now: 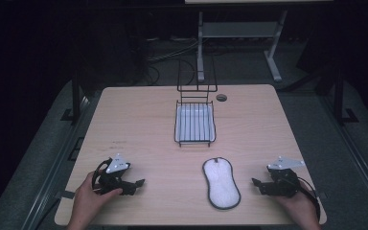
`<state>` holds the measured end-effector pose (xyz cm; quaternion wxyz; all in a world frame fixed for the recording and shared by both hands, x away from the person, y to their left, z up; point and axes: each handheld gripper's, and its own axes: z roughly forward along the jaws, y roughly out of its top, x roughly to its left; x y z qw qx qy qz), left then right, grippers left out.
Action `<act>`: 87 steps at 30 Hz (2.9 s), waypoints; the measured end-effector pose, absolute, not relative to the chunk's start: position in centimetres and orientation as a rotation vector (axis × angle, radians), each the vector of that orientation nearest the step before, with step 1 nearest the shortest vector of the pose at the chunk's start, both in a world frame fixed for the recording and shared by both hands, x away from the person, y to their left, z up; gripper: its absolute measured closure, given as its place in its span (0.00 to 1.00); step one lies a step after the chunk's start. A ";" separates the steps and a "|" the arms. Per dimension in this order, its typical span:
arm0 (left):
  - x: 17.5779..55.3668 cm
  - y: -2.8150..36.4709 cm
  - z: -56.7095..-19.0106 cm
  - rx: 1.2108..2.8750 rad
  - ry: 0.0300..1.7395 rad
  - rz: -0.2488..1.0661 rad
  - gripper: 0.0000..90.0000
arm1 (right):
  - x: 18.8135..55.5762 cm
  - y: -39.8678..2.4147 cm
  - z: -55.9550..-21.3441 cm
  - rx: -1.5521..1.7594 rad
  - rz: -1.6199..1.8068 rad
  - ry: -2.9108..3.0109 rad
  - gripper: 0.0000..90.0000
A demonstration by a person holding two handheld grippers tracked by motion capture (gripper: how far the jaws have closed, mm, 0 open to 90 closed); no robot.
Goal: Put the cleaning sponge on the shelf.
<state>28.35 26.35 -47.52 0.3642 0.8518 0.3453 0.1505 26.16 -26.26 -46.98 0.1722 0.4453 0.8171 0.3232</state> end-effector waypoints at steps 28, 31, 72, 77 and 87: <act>28.3 26.3 -47.5 2.191 0.890 0.387 0.14 | 28.9 -24.0 -44.0 1.191 1.119 2.468 1.00; 28.3 26.3 -47.5 2.191 0.891 0.386 0.14 | 29.2 -23.7 -43.9 1.179 1.124 2.472 1.00; 28.3 26.3 -47.5 2.190 0.892 0.387 0.14 | 33.1 -17.9 -45.5 1.103 1.066 2.585 1.00; 28.3 26.3 -47.5 2.190 0.892 0.387 0.14 | 33.4 -17.1 -45.6 1.093 1.067 2.596 1.00; 28.3 26.3 -47.5 2.189 0.893 0.387 0.14 | 34.3 -14.1 -45.7 1.009 1.085 2.628 1.00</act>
